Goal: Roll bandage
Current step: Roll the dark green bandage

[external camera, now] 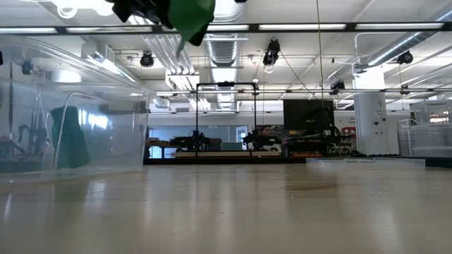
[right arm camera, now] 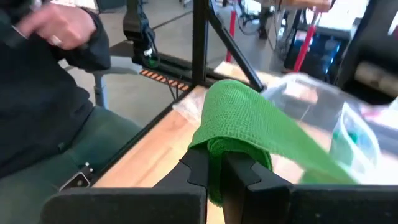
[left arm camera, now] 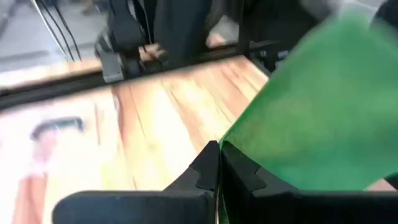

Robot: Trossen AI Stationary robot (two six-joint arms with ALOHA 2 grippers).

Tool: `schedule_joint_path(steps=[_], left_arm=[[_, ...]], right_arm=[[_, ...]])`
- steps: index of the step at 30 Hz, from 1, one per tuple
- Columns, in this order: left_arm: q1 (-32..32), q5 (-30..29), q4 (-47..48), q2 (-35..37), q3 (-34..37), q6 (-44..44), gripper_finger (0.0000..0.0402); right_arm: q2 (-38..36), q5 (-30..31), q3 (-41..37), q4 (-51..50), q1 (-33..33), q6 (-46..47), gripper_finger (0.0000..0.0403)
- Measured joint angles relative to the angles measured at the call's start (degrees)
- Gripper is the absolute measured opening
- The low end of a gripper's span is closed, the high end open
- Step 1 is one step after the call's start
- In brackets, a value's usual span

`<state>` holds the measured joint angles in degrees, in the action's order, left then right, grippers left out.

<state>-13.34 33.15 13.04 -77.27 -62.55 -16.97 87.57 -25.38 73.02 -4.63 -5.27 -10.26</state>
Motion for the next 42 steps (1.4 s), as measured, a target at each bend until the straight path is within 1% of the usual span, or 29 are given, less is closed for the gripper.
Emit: schedule_joint_path(steps=[5, 7, 11, 13, 15, 19, 21, 24, 26, 28, 31, 36, 39, 42], left_arm=[[0.0, 0.3, 0.5, -1.0, 1.6, -0.3, 0.0], [0.0, 0.4, 0.1, -1.5, 2.3, -0.3, 0.0], [0.4, 4.8, -1.0, -2.2, 3.6, -0.3, 0.0], [0.8, 7.2, -1.7, -2.1, 4.6, -0.3, 0.0], [1.1, 8.3, -2.9, -1.6, 5.6, -0.5, 0.0], [1.4, 8.2, -3.1, 0.8, 6.0, -0.5, 0.0003], [1.4, 6.5, -2.8, 2.1, 6.1, -0.5, 0.0012], [1.4, 0.6, 1.2, 4.4, 6.1, -0.6, 0.0033], [1.3, -4.3, 4.7, 5.8, 6.1, -1.1, 0.0053], [1.2, -7.3, 5.1, 7.4, 6.1, -1.4, 0.0076], [1.2, -7.5, 2.5, 9.3, 6.1, -1.2, 0.0116], [1.2, -7.8, 3.3, 11.2, 6.1, -1.1, 0.0179], [1.2, -7.7, 3.3, 11.8, 6.1, -1.2, 0.0208], [1.2, -7.2, 3.3, 11.6, 6.1, -0.6, 0.0228]], right_arm=[[-1.5, 0.9, 0.6, -0.6, -1.1, -2.6, 0.0008], [-1.7, 2.2, 1.0, 0.0, -1.5, -3.2, 0.0008], [-1.8, 4.5, 1.9, 1.1, -1.5, -4.3, 0.0008], [-1.8, 4.6, 2.3, 2.1, -1.5, -4.3, 0.0008], [-1.8, 4.6, 3.1, 2.2, -1.5, -4.3, 0.0008], [-1.8, 7.6, 4.1, 1.5, -1.5, -4.3, 0.0008], [-1.8, 8.2, 4.2, 1.3, -1.4, -3.8, 0.0008], [-1.8, 10.7, 4.2, 1.7, -1.5, -2.2, 0.0008], [-2.0, 11.0, 4.2, 1.6, -1.5, -1.7, 0.0008], [-2.0, 11.1, 4.2, 1.8, -1.4, -1.3, 0.0008], [-2.1, 11.0, 4.2, 2.0, -1.5, -1.3, 0.0008], [-2.1, 11.0, 4.2, 3.2, -1.5, -1.3, 0.0008], [-2.1, 11.0, 4.2, 4.5, -1.5, -1.3, 0.0008], [-2.1, 10.8, 4.2, 5.9, -1.5, -1.3, 0.0008]])
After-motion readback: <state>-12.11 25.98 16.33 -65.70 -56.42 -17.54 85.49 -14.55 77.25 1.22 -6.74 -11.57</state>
